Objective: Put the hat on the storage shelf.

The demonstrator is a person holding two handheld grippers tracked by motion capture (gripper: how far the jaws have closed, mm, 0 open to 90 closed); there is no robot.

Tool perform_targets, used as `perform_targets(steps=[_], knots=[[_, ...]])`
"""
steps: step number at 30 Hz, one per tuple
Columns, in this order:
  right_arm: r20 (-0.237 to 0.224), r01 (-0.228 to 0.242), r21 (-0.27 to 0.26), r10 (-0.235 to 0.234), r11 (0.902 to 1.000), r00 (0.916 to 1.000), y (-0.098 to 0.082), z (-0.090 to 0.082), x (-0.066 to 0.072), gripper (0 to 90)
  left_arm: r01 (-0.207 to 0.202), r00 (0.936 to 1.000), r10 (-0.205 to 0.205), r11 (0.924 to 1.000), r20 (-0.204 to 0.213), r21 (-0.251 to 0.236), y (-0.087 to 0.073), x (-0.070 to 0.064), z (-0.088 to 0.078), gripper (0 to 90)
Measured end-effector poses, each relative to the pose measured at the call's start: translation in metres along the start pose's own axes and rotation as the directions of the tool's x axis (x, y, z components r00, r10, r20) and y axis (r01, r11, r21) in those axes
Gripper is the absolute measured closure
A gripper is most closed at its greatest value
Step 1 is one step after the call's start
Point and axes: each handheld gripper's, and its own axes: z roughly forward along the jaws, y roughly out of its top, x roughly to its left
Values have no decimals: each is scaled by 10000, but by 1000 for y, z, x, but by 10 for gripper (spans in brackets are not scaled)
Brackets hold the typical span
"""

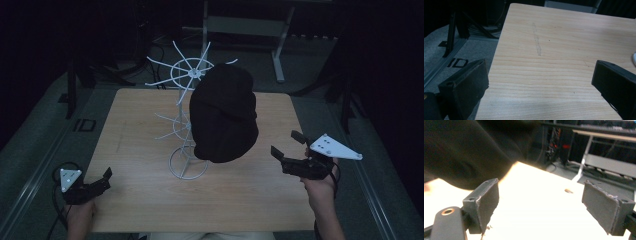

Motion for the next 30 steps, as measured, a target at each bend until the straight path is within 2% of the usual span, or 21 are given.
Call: perform_targets(steps=[6, 12, 15, 18, 19, 20, 23, 24, 27, 28, 30], knots=[[468, -205, 758, 170, 9969, 9988, -42, 17, -17, 141, 13, 10000, -13, 10000, 17, -10, 0, 0, 0, 14], [980, -337, 887, 249, 9955, 9949, -83, 26, -37, 141, 3, 10000, -3, 10000, 9, 1, 0, 0, 0, 14], [1296, -495, 1184, 340, 9917, 9910, -101, 28, -45, 141, 4, 10000, -4, 10000, 4, 4, 0, 0, 0, 15], [1733, -736, 1418, 485, 9871, 9837, -116, 27, -53, 140, 9, 10000, -9, 10000, 5, 2, 0, 0, 0, 15], [1733, -736, 1418, 485, 9871, 9837, -116, 27, -53, 140, 9, 10000, -9, 10000, 5, 2, 0, 0, 0, 15], [2023, -917, 1514, 600, 9842, 9775, -125, 25, -59, 140, 5, 10000, -5, 10000, 4, 1, 0, 0, 0, 14], [2283, -1226, 1636, 833, 9789, 9700, -138, 20, -67, 139, 0, 10000, 0, 10000, 6, 2, 0, 0, 0, 15], [2406, -1233, 1794, 780, 9760, 9675, -142, 18, -69, 138, -4, 10000, 4, 10000, 11, 9, 0, 0, 0, 14], [2737, -1244, 1845, 706, 9749, 9592, -151, 11, -75, 138, 2, 10000, -2, 10000, 17, 6, 0, 0, 0, 14], [2737, -1244, 1845, 706, 9749, 9592, -151, 11, -75, 138, 2, 10000, -2, 10000, 17, 6, 0, 0, 0, 14], [3180, -1262, 1903, 604, 9736, 9462, -160, 4, -78, 138, 6, 10000, -6, 10000, 6, 3, 0, 0, 0, 14]])
